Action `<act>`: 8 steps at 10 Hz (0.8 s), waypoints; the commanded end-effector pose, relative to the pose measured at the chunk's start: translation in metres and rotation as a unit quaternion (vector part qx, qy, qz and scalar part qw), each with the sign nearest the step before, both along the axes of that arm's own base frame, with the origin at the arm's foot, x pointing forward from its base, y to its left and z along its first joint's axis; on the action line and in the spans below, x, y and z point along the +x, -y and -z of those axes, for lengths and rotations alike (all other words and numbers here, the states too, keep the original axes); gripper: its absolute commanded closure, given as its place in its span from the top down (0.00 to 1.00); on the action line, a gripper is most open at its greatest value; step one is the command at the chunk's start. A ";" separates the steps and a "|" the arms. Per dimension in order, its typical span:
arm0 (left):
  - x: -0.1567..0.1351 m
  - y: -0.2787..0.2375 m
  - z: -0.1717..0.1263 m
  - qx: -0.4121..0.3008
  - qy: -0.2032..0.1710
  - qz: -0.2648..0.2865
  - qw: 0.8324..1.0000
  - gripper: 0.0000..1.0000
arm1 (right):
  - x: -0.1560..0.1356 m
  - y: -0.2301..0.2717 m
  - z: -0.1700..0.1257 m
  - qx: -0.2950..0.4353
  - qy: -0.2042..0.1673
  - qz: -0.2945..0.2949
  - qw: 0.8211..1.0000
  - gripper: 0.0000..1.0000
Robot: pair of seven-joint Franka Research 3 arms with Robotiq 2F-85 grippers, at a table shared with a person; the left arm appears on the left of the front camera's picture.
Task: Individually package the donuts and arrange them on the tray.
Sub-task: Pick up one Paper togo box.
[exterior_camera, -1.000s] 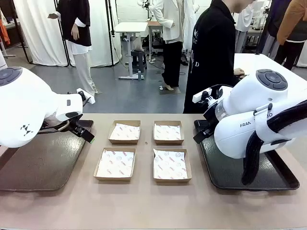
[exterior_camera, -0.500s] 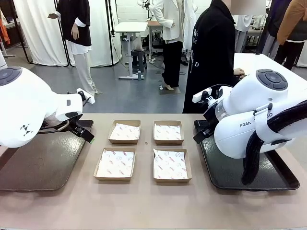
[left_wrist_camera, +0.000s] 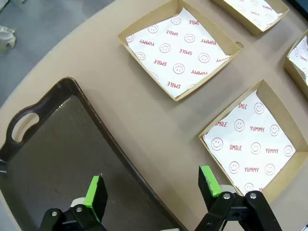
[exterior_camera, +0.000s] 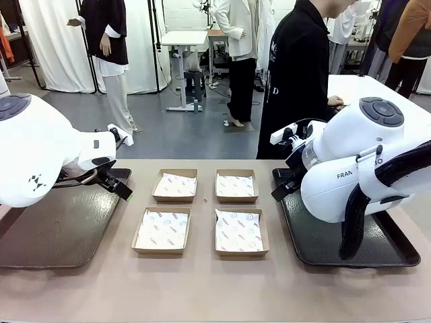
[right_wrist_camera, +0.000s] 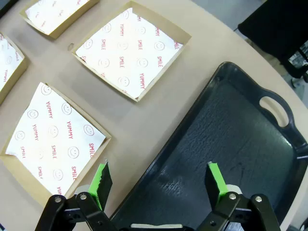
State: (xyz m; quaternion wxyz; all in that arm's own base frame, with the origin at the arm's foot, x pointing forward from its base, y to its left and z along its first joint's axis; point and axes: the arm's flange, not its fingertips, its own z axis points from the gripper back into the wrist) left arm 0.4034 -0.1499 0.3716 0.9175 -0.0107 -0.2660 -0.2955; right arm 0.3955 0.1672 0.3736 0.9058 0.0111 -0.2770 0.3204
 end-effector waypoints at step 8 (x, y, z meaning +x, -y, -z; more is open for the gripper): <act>-0.152 -0.103 -0.044 0.025 -0.062 0.071 0.995 1.00 | -0.174 0.040 -0.005 -0.053 -0.056 -0.009 0.997 1.00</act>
